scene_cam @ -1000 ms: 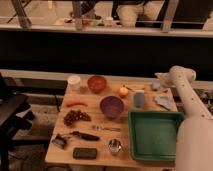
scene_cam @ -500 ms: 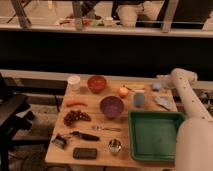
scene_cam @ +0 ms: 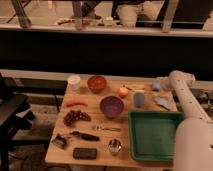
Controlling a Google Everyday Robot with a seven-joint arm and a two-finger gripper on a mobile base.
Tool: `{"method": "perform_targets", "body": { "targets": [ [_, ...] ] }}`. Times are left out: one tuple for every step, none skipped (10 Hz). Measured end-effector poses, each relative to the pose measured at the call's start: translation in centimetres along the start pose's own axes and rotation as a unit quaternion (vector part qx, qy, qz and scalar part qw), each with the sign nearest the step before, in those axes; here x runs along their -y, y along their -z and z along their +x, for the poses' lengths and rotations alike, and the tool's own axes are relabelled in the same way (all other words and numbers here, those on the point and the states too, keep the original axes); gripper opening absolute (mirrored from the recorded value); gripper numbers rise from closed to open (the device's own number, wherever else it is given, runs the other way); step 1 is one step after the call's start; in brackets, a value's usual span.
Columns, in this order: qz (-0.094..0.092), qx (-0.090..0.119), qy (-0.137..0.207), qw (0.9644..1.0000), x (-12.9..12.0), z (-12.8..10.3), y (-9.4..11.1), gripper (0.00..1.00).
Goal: Place sponge in plastic cup
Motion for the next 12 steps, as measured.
{"method": "perform_targets", "body": {
  "targets": [
    [0.001,-0.001,0.000,1.0000,0.07,0.00,-0.17,0.73],
    [0.004,-0.003,0.001,1.0000,0.29,0.05,-0.19,0.73],
    [0.007,-0.005,0.002,1.0000,0.45,0.14,-0.19,0.73],
    [0.009,-0.006,0.003,0.9999,0.56,0.18,-0.19,0.70],
    [0.012,-0.008,0.007,0.9999,0.77,0.16,-0.13,0.67],
    [0.012,-0.009,0.010,0.9998,0.73,0.18,-0.19,0.67],
    [0.011,-0.011,0.013,0.9998,0.68,0.33,-0.19,0.64],
    [0.009,-0.012,0.015,0.9998,0.39,0.47,-0.37,0.61],
    [0.008,-0.014,0.017,0.9997,0.20,0.62,-0.45,0.59],
    [0.005,-0.016,0.024,0.9996,-0.03,0.74,-0.59,0.53],
    [0.005,-0.017,0.026,0.9995,-0.03,0.76,-0.58,0.51],
    [0.004,-0.018,0.028,0.9994,-0.15,0.75,-0.64,0.51]
  ]
}}
